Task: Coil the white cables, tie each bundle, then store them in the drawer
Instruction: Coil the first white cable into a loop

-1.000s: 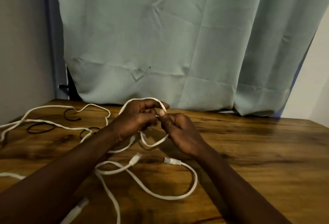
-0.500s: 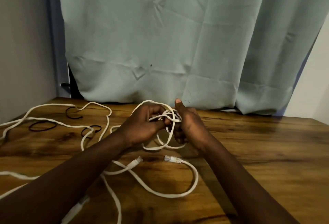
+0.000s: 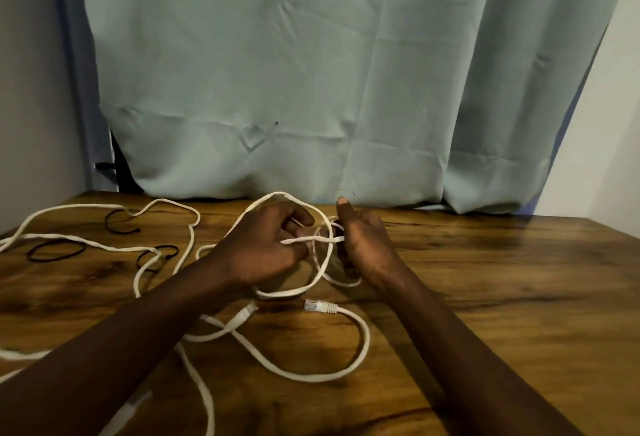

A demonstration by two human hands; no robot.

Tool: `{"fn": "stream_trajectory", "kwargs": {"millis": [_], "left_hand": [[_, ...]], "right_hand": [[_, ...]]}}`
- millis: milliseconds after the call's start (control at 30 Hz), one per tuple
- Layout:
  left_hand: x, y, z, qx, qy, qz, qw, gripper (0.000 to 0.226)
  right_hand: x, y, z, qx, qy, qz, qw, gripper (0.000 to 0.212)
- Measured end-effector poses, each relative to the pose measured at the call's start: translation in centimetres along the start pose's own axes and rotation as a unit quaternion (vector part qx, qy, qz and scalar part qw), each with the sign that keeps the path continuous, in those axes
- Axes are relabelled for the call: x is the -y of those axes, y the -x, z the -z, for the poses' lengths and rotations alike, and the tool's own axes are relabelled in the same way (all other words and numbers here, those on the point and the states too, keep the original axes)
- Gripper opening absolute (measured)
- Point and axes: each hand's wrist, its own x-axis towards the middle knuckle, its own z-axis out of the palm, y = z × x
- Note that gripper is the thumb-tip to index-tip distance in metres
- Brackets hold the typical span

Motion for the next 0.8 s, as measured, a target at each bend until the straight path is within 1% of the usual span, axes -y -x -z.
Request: {"fn": "stream_trajectory", "kwargs": {"millis": [33, 100, 133, 167, 200, 233, 267, 333, 367, 400, 433, 467, 500, 533, 567, 600, 633, 667, 700, 733, 767, 800], "left_hand": [[-0.4, 0.1, 0.4, 0.018, 0.027, 0.034, 0.999, 0.026], [-1.4, 0.2, 1.6, 0.111, 0.075, 0.112, 0.985, 0.013], [-1.9, 0.3, 2.3, 0.151, 0.095, 0.138, 0.974, 0.007], [-2.2, 0.3, 3.0, 0.167, 0.124, 0.152, 0.966, 0.006], [-2.4, 0.3, 3.7, 0.158, 0.177, 0.159, 0.958, 0.01], [-2.4, 0.0, 4.4, 0.132, 0.256, 0.167, 0.943, 0.017], [-2.2, -0.2, 5.0, 0.102, 0.35, 0.176, 0.914, 0.024], [-1.6, -0.6, 6.5, 0.038, 0.522, 0.172, 0.835, 0.026], [-1.0, -0.8, 7.3, 0.013, 0.571, 0.165, 0.804, 0.026], [-0.3, -0.9, 7.9, 0.007, 0.6, 0.156, 0.784, 0.034], [0.5, -0.9, 8.6, 0.017, 0.616, 0.151, 0.773, 0.049], [1.2, -0.9, 9.2, 0.035, 0.621, 0.148, 0.769, 0.064], [1.5, -0.8, 9.6, 0.049, 0.616, 0.145, 0.773, 0.071], [1.6, -0.6, 9.7, 0.05, 0.599, 0.141, 0.786, 0.068], [1.5, -0.6, 9.6, 0.034, 0.561, 0.141, 0.815, 0.055], [1.1, -0.5, 9.2, 0.005, 0.494, 0.139, 0.858, 0.037], [0.9, -0.5, 8.7, -0.028, 0.402, 0.124, 0.907, 0.023], [0.9, -0.6, 8.1, -0.064, 0.292, 0.091, 0.95, 0.017], [1.2, -0.6, 7.3, -0.101, 0.175, 0.045, 0.978, 0.014], [1.6, -0.6, 6.6, -0.125, 0.063, -0.004, 0.99, 0.01], [1.8, -0.4, 5.8, -0.127, -0.022, -0.046, 0.991, 0.009], [2.0, -0.2, 5.0, -0.113, -0.079, -0.075, 0.988, 0.014]], "right_hand": [[-0.1, -0.1, 0.3, -0.015, -0.004, -0.002, 1.0, 0.059], [-0.2, -0.3, 0.8, -0.046, 0.015, 0.008, 0.999, 0.058], [-0.2, -0.4, 1.0, -0.059, 0.032, 0.022, 0.997, 0.058], [-0.1, -0.3, 1.2, -0.065, 0.054, 0.045, 0.995, 0.06], [-0.1, -0.2, 1.3, -0.06, 0.079, 0.069, 0.993, 0.063], [0.2, 0.0, 1.5, -0.038, 0.102, 0.085, 0.99, 0.067], [0.4, 0.2, 1.6, 0.002, 0.119, 0.093, 0.989, 0.07], [0.8, 0.8, 1.6, 0.108, 0.115, 0.087, 0.984, 0.071], [0.8, 0.9, 1.5, 0.16, 0.092, 0.076, 0.98, 0.071], [0.6, 0.9, 1.3, 0.202, 0.06, 0.064, 0.975, 0.069], [0.5, 0.8, 1.1, 0.233, 0.02, 0.048, 0.971, 0.065], [0.5, 0.7, 0.9, 0.255, -0.027, 0.027, 0.966, 0.061], [0.6, 0.6, 0.7, 0.272, -0.083, -0.003, 0.959, 0.056], [0.8, 0.5, 0.7, 0.288, -0.146, -0.037, 0.946, 0.052], [1.0, 0.5, 0.8, 0.302, -0.21, -0.066, 0.927, 0.049], [1.1, 0.3, 1.0, 0.31, -0.27, -0.084, 0.908, 0.049], [1.2, 0.2, 1.3, 0.313, -0.326, -0.089, 0.887, 0.05], [1.2, 0.0, 1.7, 0.313, -0.378, -0.086, 0.867, 0.053], [1.2, -0.2, 2.0, 0.309, -0.424, -0.08, 0.848, 0.055], [1.1, -0.4, 2.3, 0.299, -0.461, -0.075, 0.832, 0.056], [1.0, -0.5, 2.4, 0.284, -0.494, -0.071, 0.819, 0.056], [0.9, -0.7, 2.6, 0.263, -0.521, -0.064, 0.809, 0.055]]}}
